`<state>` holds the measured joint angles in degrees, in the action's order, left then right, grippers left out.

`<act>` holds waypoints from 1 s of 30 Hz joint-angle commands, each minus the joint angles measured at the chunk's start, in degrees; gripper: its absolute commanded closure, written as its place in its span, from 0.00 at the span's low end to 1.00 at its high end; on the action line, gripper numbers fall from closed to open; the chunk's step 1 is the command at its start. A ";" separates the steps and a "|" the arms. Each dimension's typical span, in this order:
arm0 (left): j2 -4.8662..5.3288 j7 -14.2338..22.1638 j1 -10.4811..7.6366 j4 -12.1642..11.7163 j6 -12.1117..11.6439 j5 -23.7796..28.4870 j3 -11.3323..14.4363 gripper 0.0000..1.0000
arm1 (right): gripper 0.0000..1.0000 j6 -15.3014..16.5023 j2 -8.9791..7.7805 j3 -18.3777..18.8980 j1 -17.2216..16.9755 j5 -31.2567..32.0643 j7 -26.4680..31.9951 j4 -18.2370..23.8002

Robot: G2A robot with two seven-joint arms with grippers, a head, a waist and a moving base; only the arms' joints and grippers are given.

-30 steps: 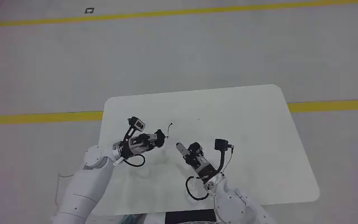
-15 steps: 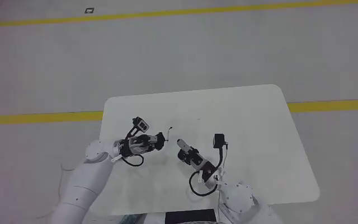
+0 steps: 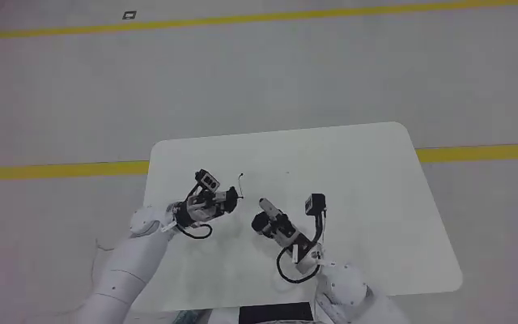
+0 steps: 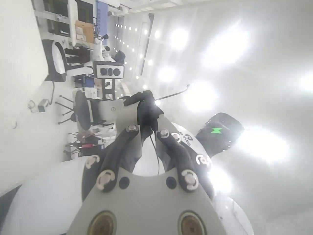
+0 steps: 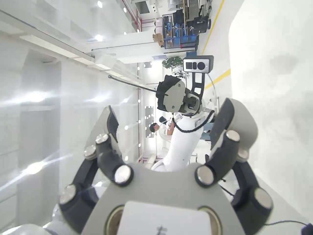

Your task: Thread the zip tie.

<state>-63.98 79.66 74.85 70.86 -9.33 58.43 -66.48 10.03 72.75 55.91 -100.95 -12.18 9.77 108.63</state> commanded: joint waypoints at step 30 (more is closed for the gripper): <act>-0.53 -0.02 0.19 2.57 3.02 6.38 3.03 1.00 | 0.00 4.52 1.11 -1.89 2.39 -17.11 4.11 -1.72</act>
<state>-64.50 79.64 75.04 73.43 -6.31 64.81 -63.45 14.64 73.84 54.03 -98.61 -29.30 13.96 106.89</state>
